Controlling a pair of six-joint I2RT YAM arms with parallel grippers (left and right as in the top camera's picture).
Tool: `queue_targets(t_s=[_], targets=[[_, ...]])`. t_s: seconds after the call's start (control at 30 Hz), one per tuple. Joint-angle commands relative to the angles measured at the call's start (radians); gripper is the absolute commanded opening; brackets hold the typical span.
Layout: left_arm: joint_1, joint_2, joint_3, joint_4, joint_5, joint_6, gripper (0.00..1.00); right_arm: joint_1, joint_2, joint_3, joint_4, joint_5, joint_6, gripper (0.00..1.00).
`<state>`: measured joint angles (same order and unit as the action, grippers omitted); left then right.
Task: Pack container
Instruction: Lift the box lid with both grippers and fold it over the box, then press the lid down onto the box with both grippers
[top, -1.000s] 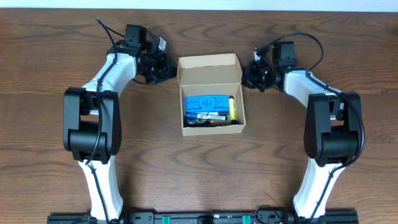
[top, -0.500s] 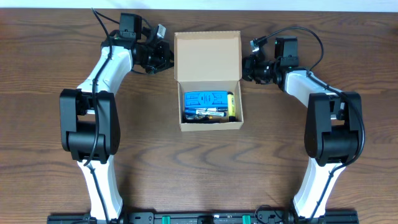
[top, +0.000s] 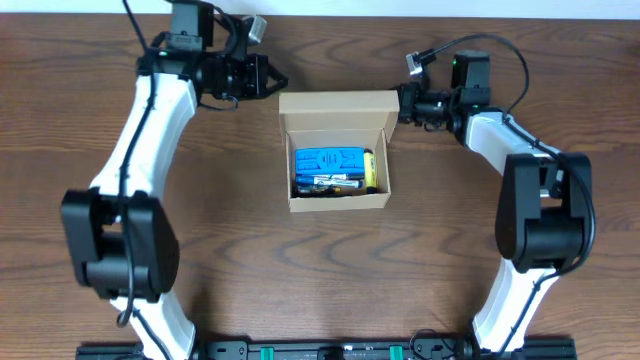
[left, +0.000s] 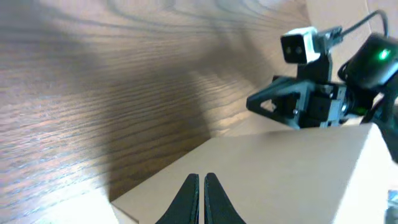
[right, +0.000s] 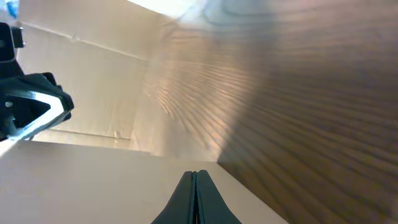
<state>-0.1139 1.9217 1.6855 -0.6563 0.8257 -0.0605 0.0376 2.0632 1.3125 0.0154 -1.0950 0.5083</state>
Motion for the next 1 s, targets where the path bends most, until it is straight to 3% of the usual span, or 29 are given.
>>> queue_targets(t_s=[0.0,0.1,0.33,0.5,0.77,0.97], targets=[[-0.005,-0.028,0.013,-0.048,-0.025,0.109,0.05,-0.003,-0.093,0.0,-0.016,-0.036,-0.055,0.02],[-0.012,-0.039,0.013,-0.134,-0.031,0.164,0.06,0.004,-0.149,0.0,-0.112,-0.032,-0.127,0.01],[-0.074,-0.039,0.011,-0.369,-0.133,0.275,0.06,0.065,-0.293,0.0,-0.573,0.208,-0.393,0.01],[-0.134,-0.04,0.011,-0.489,-0.226,0.285,0.06,0.099,-0.397,0.0,-0.761,0.365,-0.421,0.01],[-0.246,-0.04,-0.016,-0.56,-0.332,0.252,0.06,0.145,-0.486,-0.003,-0.96,0.578,-0.462,0.02],[-0.293,-0.04,-0.097,-0.497,-0.358,0.2,0.06,0.179,-0.486,-0.123,-0.888,0.582,-0.444,0.01]])
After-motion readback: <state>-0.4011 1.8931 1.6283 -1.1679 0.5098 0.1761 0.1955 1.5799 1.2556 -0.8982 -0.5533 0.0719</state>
